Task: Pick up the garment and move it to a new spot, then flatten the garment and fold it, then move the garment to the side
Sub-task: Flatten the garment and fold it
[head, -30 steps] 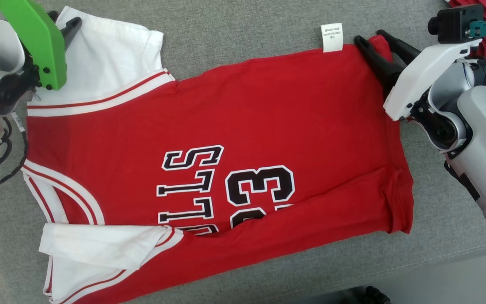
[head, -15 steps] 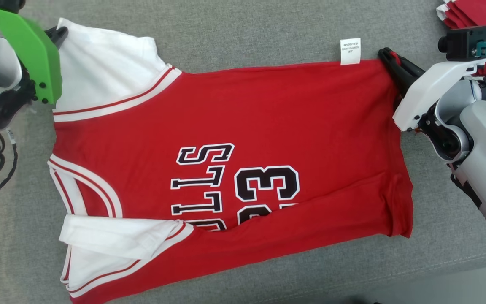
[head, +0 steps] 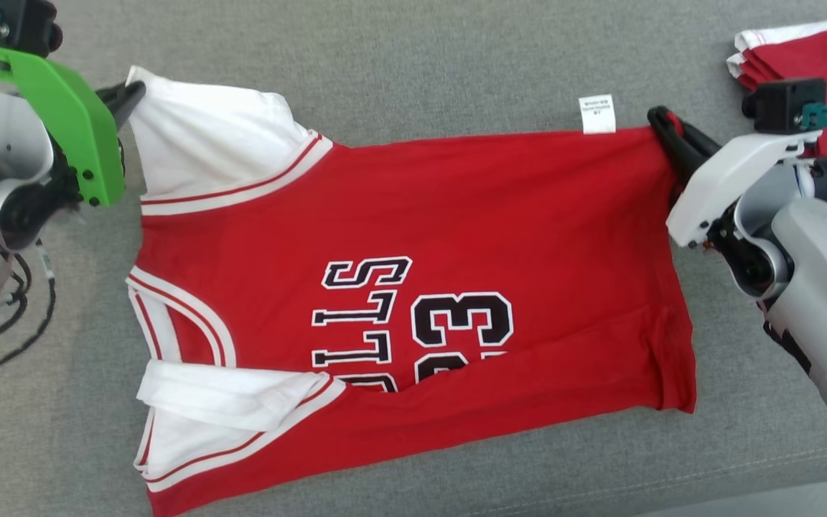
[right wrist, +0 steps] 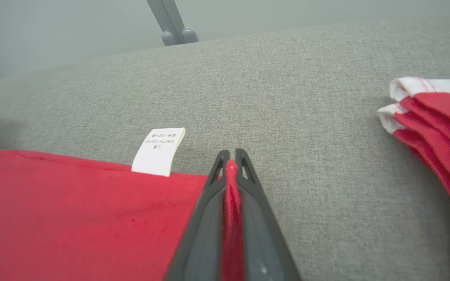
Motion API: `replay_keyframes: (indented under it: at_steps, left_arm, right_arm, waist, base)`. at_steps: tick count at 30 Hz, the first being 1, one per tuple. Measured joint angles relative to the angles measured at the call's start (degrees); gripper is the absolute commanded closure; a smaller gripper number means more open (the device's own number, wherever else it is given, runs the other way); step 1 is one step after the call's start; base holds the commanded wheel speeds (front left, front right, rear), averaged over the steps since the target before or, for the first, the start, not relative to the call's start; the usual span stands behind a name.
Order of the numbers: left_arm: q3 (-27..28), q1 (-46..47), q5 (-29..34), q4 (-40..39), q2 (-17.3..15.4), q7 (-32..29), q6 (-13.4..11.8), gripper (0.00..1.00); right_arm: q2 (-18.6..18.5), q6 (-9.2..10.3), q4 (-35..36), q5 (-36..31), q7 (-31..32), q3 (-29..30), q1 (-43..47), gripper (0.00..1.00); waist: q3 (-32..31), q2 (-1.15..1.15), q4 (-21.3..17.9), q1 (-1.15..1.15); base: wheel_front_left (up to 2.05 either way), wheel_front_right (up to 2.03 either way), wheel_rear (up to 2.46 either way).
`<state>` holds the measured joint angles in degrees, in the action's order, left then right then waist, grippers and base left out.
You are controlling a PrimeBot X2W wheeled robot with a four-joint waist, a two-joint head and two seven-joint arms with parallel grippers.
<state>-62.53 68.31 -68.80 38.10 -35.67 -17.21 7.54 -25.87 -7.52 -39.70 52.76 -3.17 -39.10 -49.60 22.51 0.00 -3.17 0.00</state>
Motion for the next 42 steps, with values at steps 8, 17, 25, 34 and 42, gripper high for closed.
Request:
replay_keyframes:
  at_steps: [8,17,25,34,42]
  left_arm:
    - [-2.3,-4.7,-10.0,-10.6,-4.8,-6.4,0.0,1.00]
    - [-3.8,-9.7,-19.1,-22.0,-11.5,-14.3,0.0,1.00]
    - [-5.9,-14.1,-23.9,-28.2,-13.8,-19.6,0.0,1.00]
    - [-7.5,-17.2,-24.4,-29.7,-13.4,-21.6,0.0,1.00]
    - [-8.2,-19.6,-25.4,-28.2,-11.8,-23.0,0.0,1.00]
  right_arm:
    - [-1.9,0.00,0.3,1.6,-1.0,-3.5,3.6,1.00]
    - [-6.2,0.00,1.7,4.0,-1.5,-8.2,6.9,1.00]
    - [-8.8,0.01,1.7,6.2,-1.1,-12.6,7.1,1.00]
    - [-13.9,0.00,6.7,10.0,3.9,-20.6,6.8,1.00]
    - [-18.6,0.00,10.5,11.8,9.5,-28.3,4.0,1.00]
  waist:
    - [-5.9,0.00,1.2,0.00]
    - [-10.7,0.00,4.2,0.00]
    - [-12.6,0.00,7.2,0.00]
    - [-13.1,0.00,8.7,0.00]
    - [-12.7,0.00,7.7,0.00]
  base:
    - [0.00,0.00,0.00]
    - [0.00,0.00,0.00]
    - [0.00,0.00,0.00]
    - [0.00,0.00,0.00]
    - [0.00,0.00,0.00]
